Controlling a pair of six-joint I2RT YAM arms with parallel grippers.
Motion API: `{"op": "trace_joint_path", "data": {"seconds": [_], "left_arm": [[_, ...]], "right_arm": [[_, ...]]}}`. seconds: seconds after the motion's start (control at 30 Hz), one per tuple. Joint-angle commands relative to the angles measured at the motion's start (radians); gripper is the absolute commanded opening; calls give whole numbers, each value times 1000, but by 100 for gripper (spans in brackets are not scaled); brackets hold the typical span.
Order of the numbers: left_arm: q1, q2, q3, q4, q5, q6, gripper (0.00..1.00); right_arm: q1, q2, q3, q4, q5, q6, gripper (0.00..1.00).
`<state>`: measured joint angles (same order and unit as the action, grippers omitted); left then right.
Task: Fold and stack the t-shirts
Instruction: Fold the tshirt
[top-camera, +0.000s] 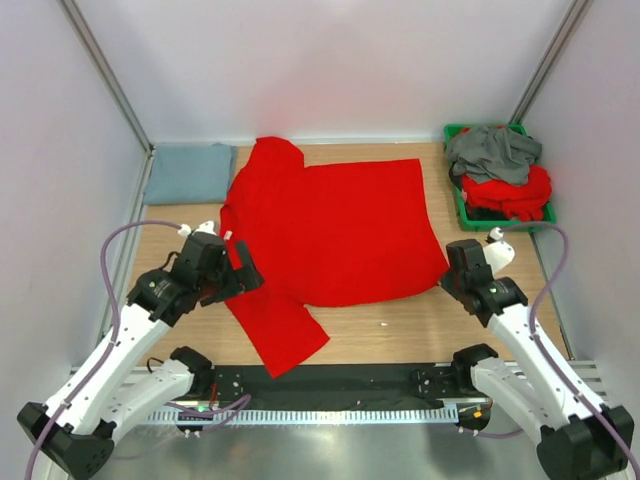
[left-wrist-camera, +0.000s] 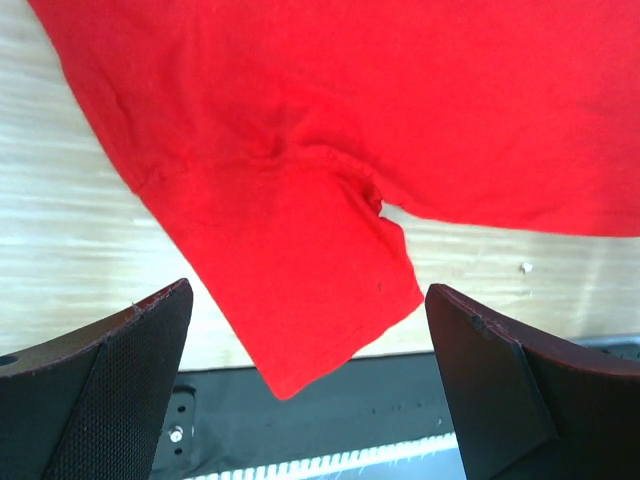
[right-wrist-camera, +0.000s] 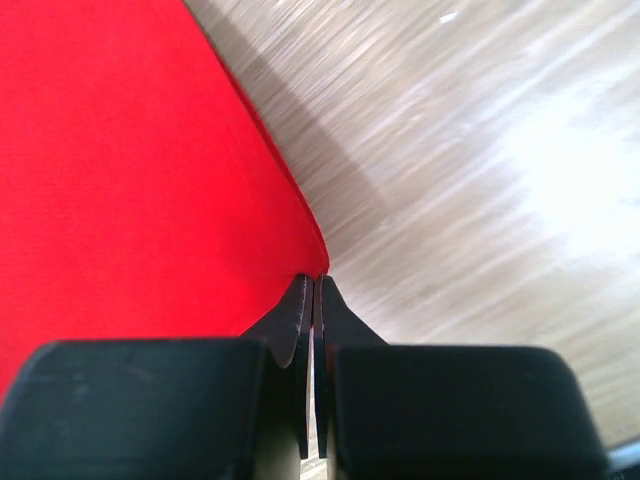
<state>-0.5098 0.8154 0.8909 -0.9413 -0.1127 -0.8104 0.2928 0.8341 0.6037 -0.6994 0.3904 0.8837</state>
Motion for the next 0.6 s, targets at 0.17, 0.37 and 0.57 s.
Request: {"op": "trace_joint_path", "data": {"seconds": [0.17,0.37,0.57], "left_arm": [[-191,-12,-99,-57,-50,-157,100],[-410,28,-150,-83,-136,-332,100],[-629,148,-196,-85,-206,-524,94]], "right_arm": [[-9,-144,-4,-206,150,236,90],[-9,-130,10,-125,88,128,100],[-9,-93,67,-94,24,26,100]]}}
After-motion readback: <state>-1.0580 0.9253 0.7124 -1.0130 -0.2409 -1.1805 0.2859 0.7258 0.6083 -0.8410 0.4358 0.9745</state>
